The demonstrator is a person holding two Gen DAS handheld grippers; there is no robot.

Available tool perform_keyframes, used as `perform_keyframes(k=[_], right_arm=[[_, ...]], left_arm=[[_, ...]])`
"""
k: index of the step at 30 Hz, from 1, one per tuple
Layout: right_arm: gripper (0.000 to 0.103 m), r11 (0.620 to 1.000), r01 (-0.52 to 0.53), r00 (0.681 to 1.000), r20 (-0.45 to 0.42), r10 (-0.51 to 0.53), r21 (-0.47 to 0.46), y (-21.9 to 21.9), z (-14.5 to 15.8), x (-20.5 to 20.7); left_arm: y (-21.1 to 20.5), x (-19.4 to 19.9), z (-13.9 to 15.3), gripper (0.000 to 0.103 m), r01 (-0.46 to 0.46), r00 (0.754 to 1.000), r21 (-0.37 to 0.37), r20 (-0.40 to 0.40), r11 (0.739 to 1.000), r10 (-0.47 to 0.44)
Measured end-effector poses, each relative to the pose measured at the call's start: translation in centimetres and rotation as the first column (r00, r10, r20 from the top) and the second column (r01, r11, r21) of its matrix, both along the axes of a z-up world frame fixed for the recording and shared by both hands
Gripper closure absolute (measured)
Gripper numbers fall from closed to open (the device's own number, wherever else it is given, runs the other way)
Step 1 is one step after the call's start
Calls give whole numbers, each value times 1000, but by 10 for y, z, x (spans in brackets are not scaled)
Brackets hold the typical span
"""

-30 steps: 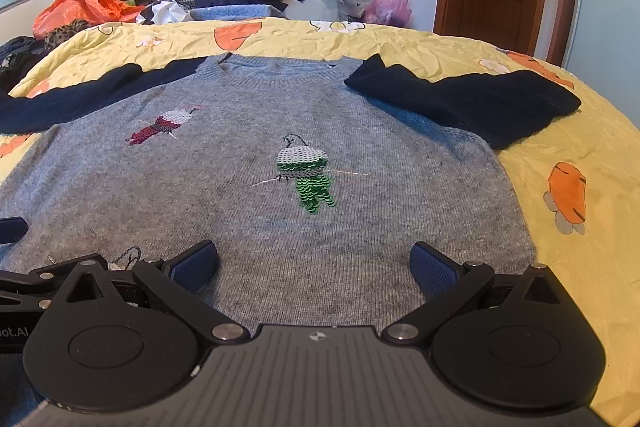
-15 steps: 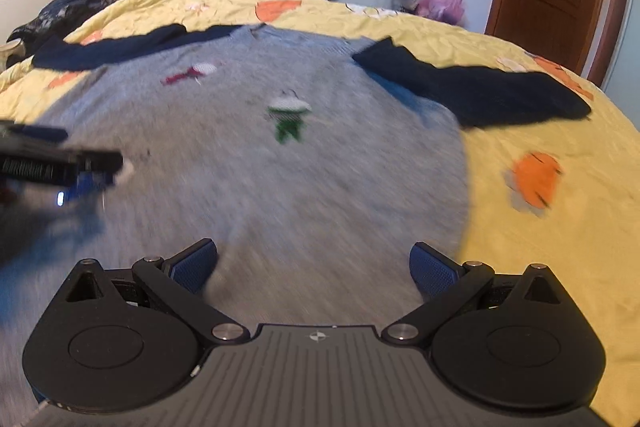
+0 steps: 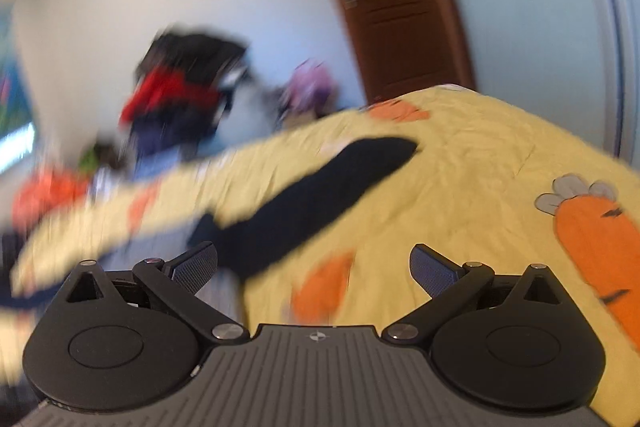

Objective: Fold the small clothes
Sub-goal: 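Grasp the navy sleeve cuff with the right tool and fold it across the sweater body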

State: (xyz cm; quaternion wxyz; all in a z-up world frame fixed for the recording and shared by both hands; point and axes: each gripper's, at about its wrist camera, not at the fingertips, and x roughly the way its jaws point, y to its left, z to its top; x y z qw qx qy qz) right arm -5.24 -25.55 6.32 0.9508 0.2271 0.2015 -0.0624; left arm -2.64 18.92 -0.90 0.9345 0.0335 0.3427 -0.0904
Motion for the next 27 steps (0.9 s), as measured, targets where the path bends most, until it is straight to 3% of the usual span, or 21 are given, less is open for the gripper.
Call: perform_keyframes(k=[3,8,13,17,18,20,21,22,24,27], right_arm=[[0,993,37,998,-45,-32,115,-37,-11,61],[1,969,141,985,-128,-117,201,-87,-39,154],[11,908,297,952,-169,-256,297,-128,-75,213],[14,928,291,956,-121,-269,235,-127,-86,240],[17,936,275,960,-116,-255,221,-123,-87,244],[34,959,222,972,-123,-202,176,-110,-90,255],[64,968,198,975,-137,-177,152,-104,-91,258],[86,974,182,974,-162,-160,134,-99,-92,261],[86,975,189,974,-151,-171,116,-89,-91,257],[86,972,180,982,-75,-171,148,-77,-66,238]], left_arm=[[0,0,0,0,0,1000,0,0,1000,0],[0,0,0,0,0,1000,0,0,1000,0],[0,1,0,0,1,1000,-1,0,1000,-1],[1,1,0,0,1,1000,-2,0,1000,-1],[1,1,0,0,1,1000,-3,0,1000,-1],[1,2,0,0,2,1000,-3,0,1000,-2],[1,2,0,0,2,1000,-4,0,1000,-2],[0,2,-1,0,2,1000,-4,0,1000,-2],[0,3,0,0,2,1000,-5,0,1000,-2],[1,2,1,0,2,1000,-14,1,1000,-2]])
